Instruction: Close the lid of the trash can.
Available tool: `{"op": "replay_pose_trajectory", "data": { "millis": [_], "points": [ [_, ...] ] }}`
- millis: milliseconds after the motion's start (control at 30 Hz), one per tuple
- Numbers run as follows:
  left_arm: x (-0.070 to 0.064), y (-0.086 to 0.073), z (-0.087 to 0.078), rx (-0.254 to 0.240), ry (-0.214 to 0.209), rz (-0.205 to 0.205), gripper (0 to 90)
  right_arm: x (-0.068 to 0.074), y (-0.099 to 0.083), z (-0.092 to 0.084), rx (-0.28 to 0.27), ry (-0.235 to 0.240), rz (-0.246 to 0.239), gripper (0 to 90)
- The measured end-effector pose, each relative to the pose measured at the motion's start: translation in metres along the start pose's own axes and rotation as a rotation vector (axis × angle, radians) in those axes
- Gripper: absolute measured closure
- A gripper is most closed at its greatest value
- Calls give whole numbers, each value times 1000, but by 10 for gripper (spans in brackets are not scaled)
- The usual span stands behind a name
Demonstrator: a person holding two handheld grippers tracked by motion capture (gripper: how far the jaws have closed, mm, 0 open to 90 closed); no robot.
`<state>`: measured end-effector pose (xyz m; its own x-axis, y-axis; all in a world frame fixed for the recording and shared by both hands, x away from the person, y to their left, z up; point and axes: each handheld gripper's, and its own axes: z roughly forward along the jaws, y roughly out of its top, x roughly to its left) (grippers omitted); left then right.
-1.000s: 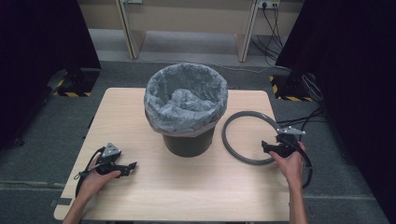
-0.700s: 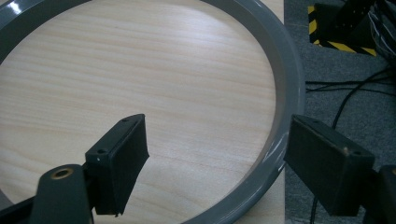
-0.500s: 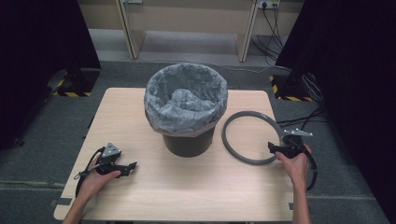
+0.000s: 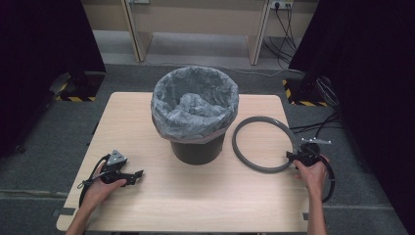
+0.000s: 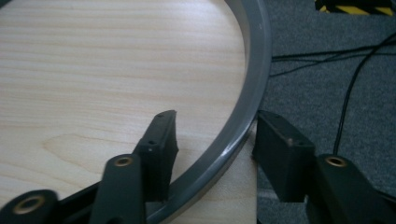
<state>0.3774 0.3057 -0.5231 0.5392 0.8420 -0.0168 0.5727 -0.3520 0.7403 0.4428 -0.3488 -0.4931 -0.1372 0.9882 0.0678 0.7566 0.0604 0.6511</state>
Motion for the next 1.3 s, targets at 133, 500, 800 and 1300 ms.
{"op": "replay_pose_trajectory", "data": {
  "millis": [133,500,800,1300],
  "points": [
    [0,0,0,0,0,0,129,-2,2,4,17,-16,-7,572],
    [0,0,0,0,0,-1,128,-5,18,16,2,-31,-26,771],
    [0,0,0,0,0,0,128,-1,26,14,-11,-12,-51,788],
    [0,0,0,0,0,0,128,-17,49,-48,-171,93,-24,790]
  ]
}}
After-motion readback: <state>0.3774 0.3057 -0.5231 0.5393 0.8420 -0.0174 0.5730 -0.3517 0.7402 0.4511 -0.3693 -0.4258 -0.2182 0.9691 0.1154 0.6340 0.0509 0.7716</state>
